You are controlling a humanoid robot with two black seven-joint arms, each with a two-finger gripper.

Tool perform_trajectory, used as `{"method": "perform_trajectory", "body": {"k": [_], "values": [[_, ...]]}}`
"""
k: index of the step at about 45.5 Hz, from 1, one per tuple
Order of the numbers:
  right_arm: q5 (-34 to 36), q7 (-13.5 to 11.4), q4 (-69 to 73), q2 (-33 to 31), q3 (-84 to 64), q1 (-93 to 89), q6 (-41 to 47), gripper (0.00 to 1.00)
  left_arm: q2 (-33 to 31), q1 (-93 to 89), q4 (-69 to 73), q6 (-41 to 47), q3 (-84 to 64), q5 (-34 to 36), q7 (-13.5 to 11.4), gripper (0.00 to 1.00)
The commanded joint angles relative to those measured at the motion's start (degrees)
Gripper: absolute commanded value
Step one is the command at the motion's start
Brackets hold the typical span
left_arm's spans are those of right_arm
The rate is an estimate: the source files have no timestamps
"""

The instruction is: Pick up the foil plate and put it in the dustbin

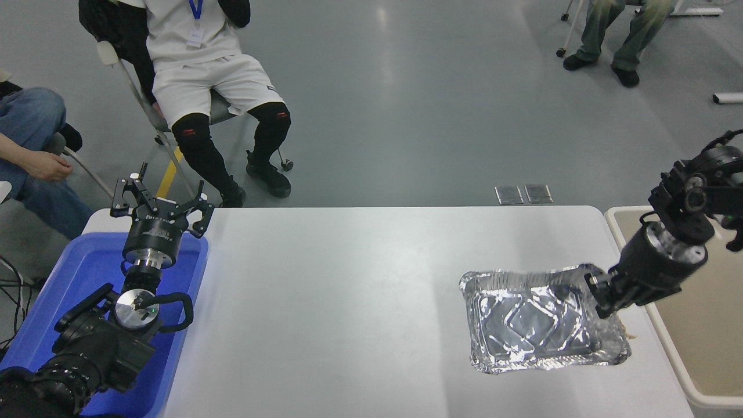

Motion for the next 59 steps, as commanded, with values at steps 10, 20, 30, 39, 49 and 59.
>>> {"method": "perform_trajectory", "body": {"k": [10,20,30,39,49,59], "values": [[-0.2,-0.9,1.2,1.3,-5.0,17.3,0.1,0.00,0.0,0.0,0.0,0.0,0.0,0.0,0.0,0.99],[-0.6,-1.4,1.2,1.3,-6.3,21.6,0.1,0.00,0.0,0.0,0.0,0.0,0.0,0.0,0.0,0.99],[-0.7,-1.6,1.2,1.1,-8.2,23.5,0.1,0.00,0.0,0.0,0.0,0.0,0.0,0.0,0.0,0.99],[-0.7,-1.6,0.2,-0.3,-9.4,23.5,0.1,0.00,0.0,0.0,0.0,0.0,0.0,0.0,0.0,0.99],[-0.4,-1.6,-4.1,-5.6,-10.2,22.6,0.1,0.00,0.0,0.0,0.0,0.0,0.0,0.0,0.0,0.99],[0.4,-1.6,-14.3,-12.2,-8.9,18.7,0.1,0.00,0.0,0.0,0.0,0.0,0.0,0.0,0.0,0.99]]}}
